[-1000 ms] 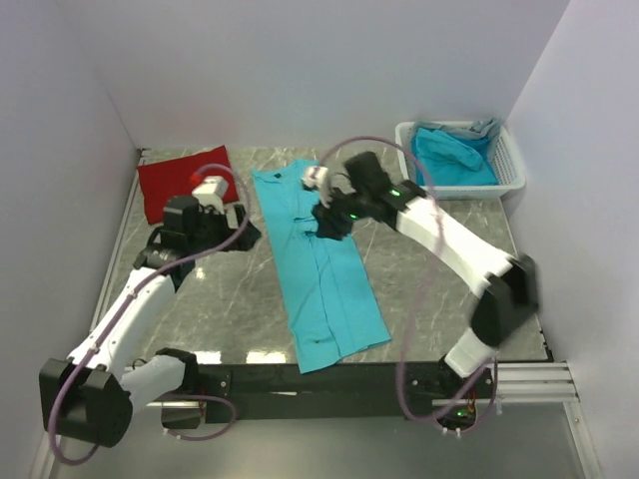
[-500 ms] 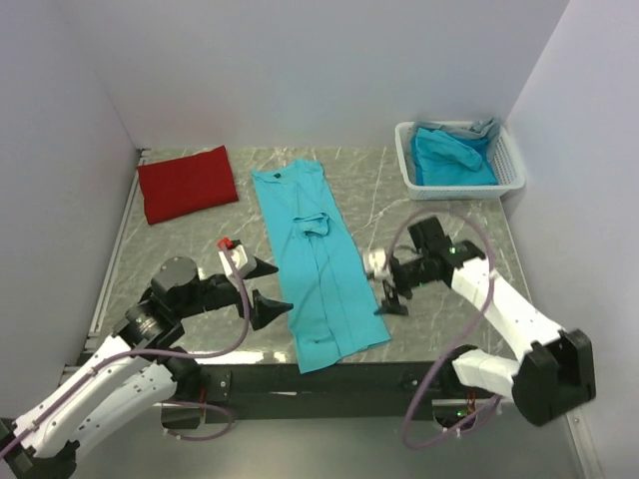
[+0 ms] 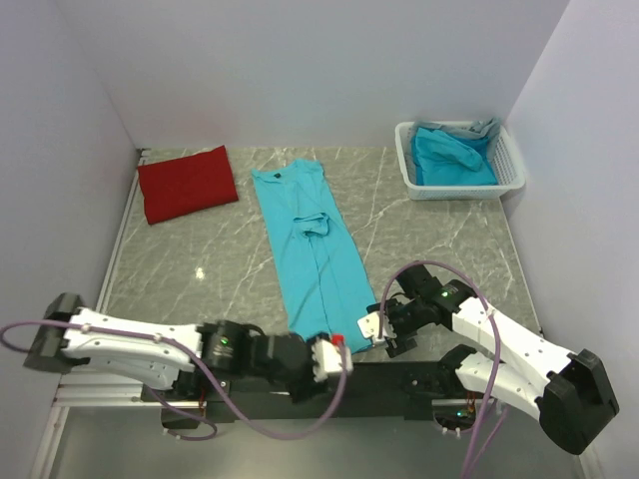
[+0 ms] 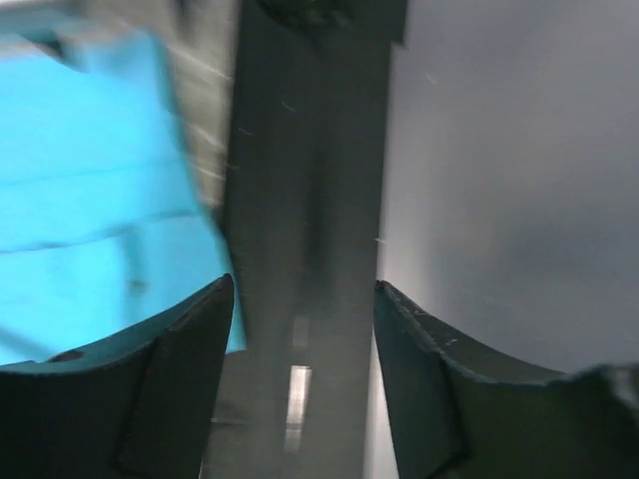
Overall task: Fold and stack the t-shirts
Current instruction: Fold the tshirt
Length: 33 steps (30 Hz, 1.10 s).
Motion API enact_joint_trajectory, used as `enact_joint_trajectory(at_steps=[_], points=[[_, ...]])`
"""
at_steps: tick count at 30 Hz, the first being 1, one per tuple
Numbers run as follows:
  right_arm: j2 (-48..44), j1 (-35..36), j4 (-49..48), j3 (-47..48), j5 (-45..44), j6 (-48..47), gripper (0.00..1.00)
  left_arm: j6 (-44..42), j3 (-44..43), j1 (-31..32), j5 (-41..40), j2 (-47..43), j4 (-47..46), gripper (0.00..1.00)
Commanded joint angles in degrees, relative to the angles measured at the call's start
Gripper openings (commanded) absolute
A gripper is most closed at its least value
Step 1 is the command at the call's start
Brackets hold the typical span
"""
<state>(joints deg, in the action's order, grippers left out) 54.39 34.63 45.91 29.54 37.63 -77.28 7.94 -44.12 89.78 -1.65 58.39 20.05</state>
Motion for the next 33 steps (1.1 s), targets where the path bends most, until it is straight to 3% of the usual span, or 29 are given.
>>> enact_joint_trajectory(at_steps=[1,3,7,9,12,17,24,33], points=[[-0.5,0.3,-2.8,-0.7,-2.7,-2.1,0.75,10.7,-3.7,5.8,-13.6,7.2,2.4,0.62],[-1.2,0.2,-3.4,-1.8,-3.0,-2.2,0.75,17.3,-4.7,6.0,-17.1,12.2,3.8,0.57],[-1.5,-1.1,-3.9,-2.4,-2.6,-2.2,0.74,21.2,-2.0,5.8,-21.3,15.8,-1.0,0.60],[-0.8,-1.8,-3.1,-1.9,-2.2,-2.6,0.74,22.3,-0.4,3.9,-18.2,18.1,-3.0,0.58],[-0.1,-2.0,-2.6,-1.7,-2.4,-3.3,0.73,25.5,-0.3,0.0,-19.6,20.6,-1.1,0.57],[1.1,-2.7,-2.9,-1.9,-1.2,-3.5,0.72,29.6,3.2,-2.6,-17.5,20.0,-3.5,0.56],[1.6,-8.0,0.1,-0.1,1.7,-5.5,0.68,31.9,3.2,-2.3,-18.2,21.1,-0.3,0.56],[2.6,-8.4,1.7,1.0,2.8,-6.0,0.68,31.3,1.6,-2.3,-14.9,25.7,2.1,0.56]])
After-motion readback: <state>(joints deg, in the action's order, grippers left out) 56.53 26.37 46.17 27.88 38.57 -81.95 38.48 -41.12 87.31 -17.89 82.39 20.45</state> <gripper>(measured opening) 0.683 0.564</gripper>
